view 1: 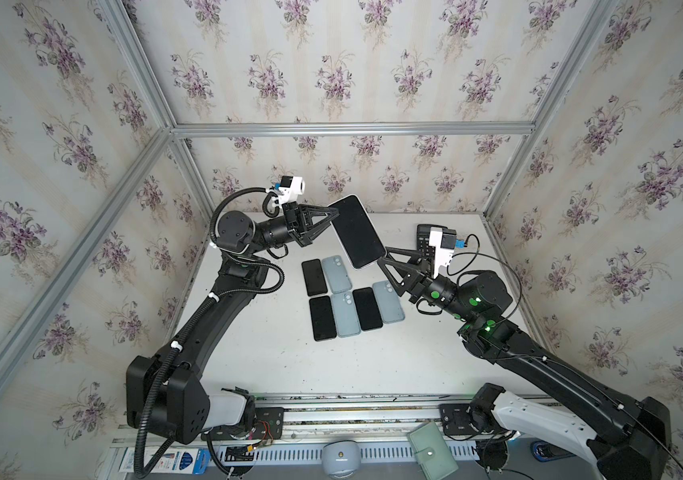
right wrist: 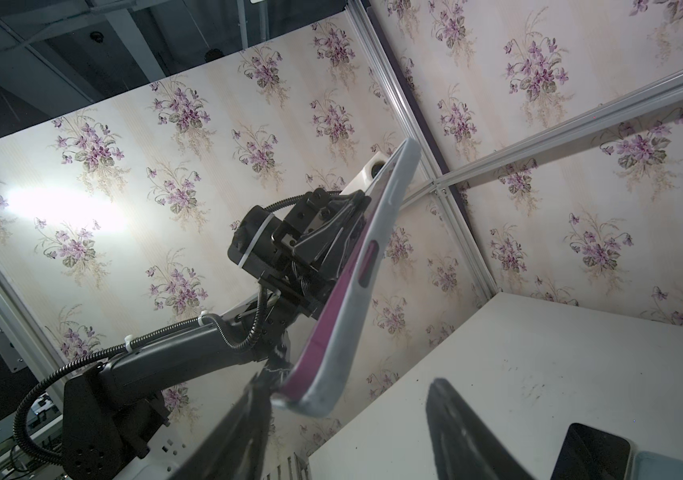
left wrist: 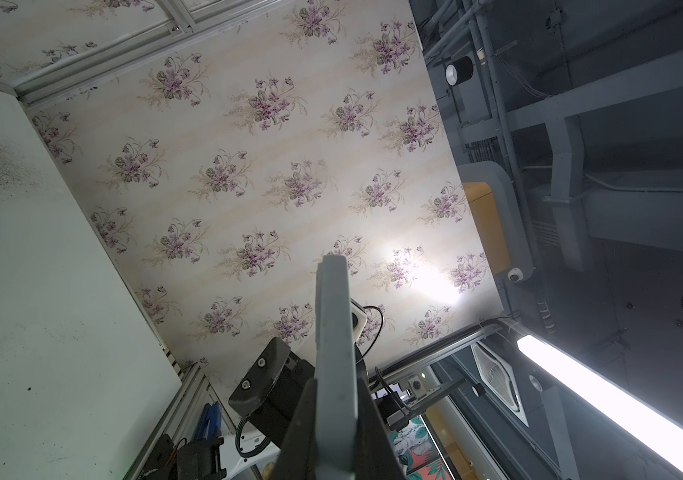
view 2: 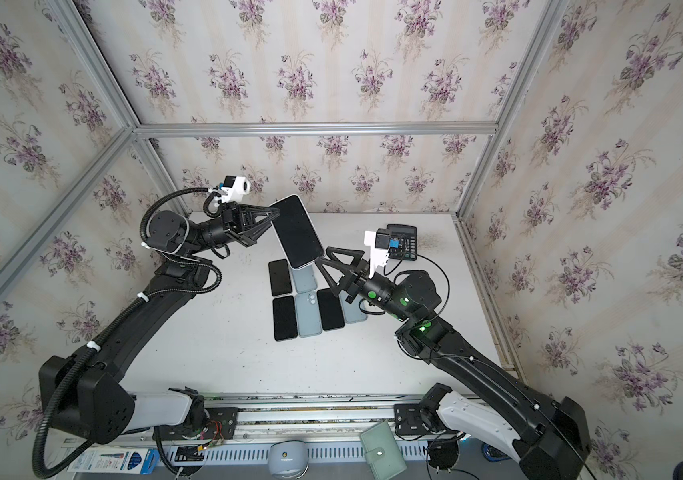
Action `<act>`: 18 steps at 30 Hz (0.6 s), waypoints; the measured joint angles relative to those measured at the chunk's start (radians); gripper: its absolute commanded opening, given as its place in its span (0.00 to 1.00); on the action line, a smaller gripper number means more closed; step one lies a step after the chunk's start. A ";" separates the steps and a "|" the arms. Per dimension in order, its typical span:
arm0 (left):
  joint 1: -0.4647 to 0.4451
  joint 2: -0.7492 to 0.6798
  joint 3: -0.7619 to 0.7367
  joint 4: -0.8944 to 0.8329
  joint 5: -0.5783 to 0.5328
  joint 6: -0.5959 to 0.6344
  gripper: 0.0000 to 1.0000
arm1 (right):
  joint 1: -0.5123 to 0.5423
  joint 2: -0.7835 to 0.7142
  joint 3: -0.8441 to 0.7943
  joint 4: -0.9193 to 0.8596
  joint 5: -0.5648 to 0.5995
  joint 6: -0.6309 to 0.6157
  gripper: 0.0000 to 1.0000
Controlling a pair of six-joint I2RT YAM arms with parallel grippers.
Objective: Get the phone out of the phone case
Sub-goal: 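Hold the bare black phone with the left gripper while the right holds the case raised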
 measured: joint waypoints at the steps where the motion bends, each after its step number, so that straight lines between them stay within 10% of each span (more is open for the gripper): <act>1: -0.001 0.000 0.000 0.006 -0.001 0.000 0.00 | 0.000 0.000 0.000 0.000 0.000 0.000 0.63; 18: -0.009 -0.001 -0.010 0.048 -0.038 -0.035 0.00 | 0.000 0.034 -0.023 0.082 -0.003 0.016 0.59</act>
